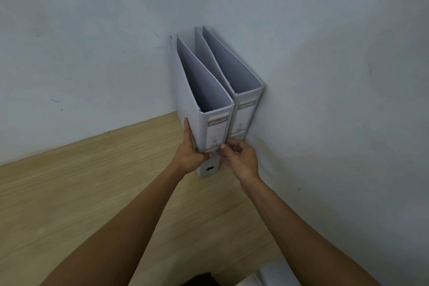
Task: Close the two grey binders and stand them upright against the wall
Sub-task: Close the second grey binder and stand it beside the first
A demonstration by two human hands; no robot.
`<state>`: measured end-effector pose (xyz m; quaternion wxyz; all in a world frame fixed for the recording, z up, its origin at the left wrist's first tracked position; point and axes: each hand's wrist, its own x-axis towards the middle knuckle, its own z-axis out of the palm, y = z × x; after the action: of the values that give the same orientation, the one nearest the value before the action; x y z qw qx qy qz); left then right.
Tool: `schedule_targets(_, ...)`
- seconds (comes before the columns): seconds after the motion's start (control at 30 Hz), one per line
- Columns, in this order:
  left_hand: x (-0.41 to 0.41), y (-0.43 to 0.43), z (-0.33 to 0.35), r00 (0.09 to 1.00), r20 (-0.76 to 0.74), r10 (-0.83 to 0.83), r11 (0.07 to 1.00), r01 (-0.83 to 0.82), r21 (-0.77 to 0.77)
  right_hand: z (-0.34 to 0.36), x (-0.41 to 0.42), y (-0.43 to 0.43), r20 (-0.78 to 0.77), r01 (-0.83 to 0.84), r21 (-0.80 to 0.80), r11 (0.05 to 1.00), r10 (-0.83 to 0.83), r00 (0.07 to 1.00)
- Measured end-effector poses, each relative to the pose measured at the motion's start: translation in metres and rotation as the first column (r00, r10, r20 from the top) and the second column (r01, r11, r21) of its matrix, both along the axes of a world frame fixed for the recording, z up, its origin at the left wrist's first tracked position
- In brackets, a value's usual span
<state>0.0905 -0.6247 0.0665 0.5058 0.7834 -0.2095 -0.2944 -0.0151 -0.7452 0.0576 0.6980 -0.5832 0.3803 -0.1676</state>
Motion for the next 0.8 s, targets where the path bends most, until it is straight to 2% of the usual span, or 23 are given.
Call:
schedule_targets(0.17, 0.006, -0.018, 0.003, 1.000, -0.027, 0.001, 1.000, -0.001, 0.008, -0.001, 0.008, -0.004, 0.030, 0.099, 0.058, 0.993, -0.101, 0.994)
schedule_targets(0.33, 0.014, -0.022, 0.000, 0.998, -0.055, 0.018, 1.000, -0.017, 0.016, -0.003, 0.020, -0.008, 0.020, 0.096, 0.050, 0.994, -0.097, 0.995)
schedule_targets(0.6, 0.018, -0.022, -0.001, 0.995, -0.090, -0.043, 0.998, 0.046, 0.033, -0.009, 0.024, -0.011, 0.024, 0.094, 0.082, 0.992, -0.096, 0.995)
schedule_targets(0.8, 0.019, -0.024, -0.002, 0.995, -0.101, -0.023, 0.995, 0.033, 0.097, -0.007, 0.024, -0.011, -0.008, 0.084, 0.081, 0.993, -0.083, 0.996)
